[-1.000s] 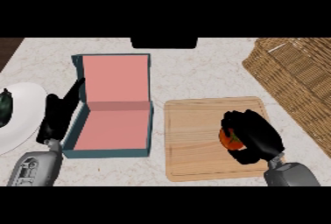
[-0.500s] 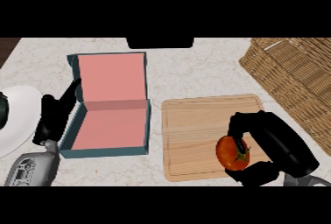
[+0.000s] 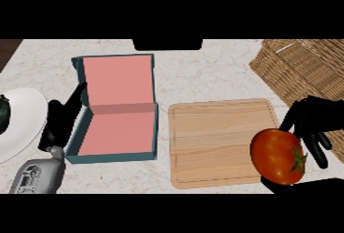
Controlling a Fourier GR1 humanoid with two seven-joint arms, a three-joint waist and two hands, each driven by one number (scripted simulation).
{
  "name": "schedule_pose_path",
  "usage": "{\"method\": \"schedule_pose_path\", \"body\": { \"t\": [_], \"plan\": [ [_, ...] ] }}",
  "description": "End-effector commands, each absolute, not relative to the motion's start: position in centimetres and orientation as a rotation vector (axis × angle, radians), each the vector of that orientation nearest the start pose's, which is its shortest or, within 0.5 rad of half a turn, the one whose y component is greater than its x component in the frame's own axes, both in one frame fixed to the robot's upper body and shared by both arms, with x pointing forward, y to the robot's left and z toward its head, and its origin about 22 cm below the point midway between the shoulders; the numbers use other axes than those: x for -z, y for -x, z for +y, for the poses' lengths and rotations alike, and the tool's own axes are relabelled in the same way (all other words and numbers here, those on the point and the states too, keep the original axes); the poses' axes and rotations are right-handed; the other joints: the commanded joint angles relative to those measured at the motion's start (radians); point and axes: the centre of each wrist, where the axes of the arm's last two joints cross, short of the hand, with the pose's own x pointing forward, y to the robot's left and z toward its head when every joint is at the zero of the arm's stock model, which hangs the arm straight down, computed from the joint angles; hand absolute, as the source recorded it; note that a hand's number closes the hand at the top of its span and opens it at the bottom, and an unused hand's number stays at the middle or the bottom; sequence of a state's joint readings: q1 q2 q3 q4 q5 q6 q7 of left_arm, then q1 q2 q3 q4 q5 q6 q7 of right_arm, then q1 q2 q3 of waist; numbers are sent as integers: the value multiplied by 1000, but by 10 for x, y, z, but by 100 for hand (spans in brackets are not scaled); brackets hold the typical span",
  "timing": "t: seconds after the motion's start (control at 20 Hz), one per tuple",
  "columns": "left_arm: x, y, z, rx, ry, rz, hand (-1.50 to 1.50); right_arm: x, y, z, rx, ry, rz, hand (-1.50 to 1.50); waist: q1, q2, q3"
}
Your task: Pick the tomato from the cutting board and place it in the basket
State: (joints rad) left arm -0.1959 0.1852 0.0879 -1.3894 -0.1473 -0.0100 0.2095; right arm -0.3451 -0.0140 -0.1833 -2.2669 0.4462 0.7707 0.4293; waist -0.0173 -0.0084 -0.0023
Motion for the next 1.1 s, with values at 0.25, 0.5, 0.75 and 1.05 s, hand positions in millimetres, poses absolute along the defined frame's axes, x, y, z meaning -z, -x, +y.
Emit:
{"method": "schedule_pose_path", "body": {
  "t": [0.25, 0.5, 0.75, 1.05],
  "plan": [
    [-9, -283, 273, 188, -279, -1342, 0, -320, -231, -258, -699, 527, -1839, 150, 8, -1, 0],
    [-30, -299, 269, 200, -253, -1358, 0, -368, -255, -262, -703, 730, -1741, 150, 23, 7, 1],
    [-22, -297, 281, 218, -254, -1357, 0, -391, -254, -292, -851, 1045, -1568, 150, 28, 18, 0],
    [-38, -295, 278, 236, -253, -1377, 0, -391, -294, -323, -903, 1127, -1415, 150, 47, 16, 2]
  ]
}}
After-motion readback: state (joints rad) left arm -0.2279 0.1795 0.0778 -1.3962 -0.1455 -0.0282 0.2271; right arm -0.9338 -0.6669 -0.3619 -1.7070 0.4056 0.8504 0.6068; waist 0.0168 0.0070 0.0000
